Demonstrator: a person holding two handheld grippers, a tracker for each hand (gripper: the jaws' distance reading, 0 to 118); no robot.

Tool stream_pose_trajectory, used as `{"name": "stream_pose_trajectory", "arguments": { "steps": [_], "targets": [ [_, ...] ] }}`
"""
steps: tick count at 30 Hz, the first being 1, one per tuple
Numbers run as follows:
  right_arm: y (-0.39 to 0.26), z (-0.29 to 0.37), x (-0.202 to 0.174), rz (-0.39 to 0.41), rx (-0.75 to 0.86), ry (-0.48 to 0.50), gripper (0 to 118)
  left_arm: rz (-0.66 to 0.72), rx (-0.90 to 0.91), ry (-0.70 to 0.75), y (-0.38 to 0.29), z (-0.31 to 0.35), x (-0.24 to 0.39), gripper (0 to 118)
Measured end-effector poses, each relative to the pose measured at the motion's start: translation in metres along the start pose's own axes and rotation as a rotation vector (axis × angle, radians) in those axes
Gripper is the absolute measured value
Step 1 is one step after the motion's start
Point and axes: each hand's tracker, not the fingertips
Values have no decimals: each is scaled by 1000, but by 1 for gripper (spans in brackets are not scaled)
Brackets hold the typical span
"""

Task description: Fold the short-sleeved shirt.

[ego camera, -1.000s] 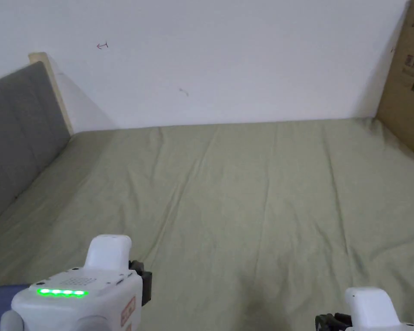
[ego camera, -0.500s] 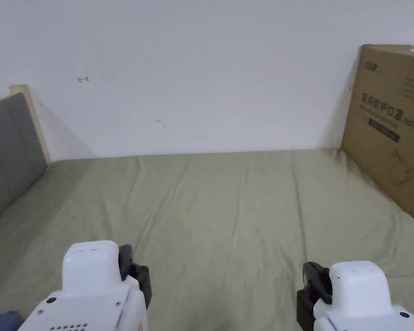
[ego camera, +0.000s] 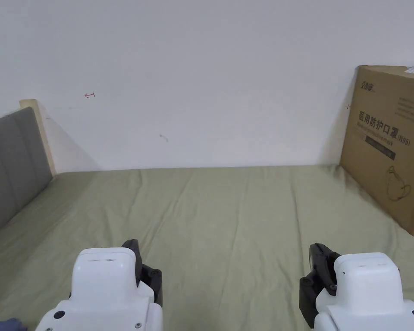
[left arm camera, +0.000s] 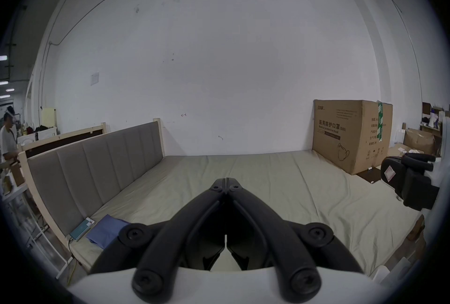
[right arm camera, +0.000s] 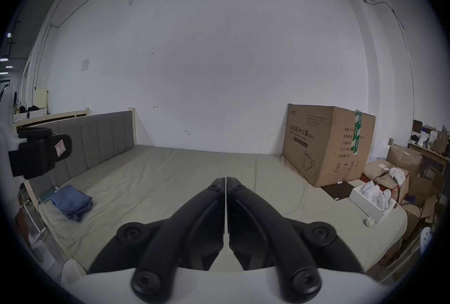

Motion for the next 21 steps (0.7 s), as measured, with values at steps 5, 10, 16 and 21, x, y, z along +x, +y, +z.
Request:
{"name": "stream_pose_trajectory", "arguments": {
  "steps": [5,10,16,21],
  "targets": [
    [-3,2,3,1,-9,-26,2,14,3,7,0,2,-7,0],
    [-3,2,3,15,-8,-37,2,20,-1,1,-1,3,-7,0],
    [-2,3,5,11,-10,-67,13,14,-17,-15,-2,0,-10,39],
    [-1,3,9,-4,-8,-75,97,54,-23,-30,0,-1,-15,114]
  ]
}}
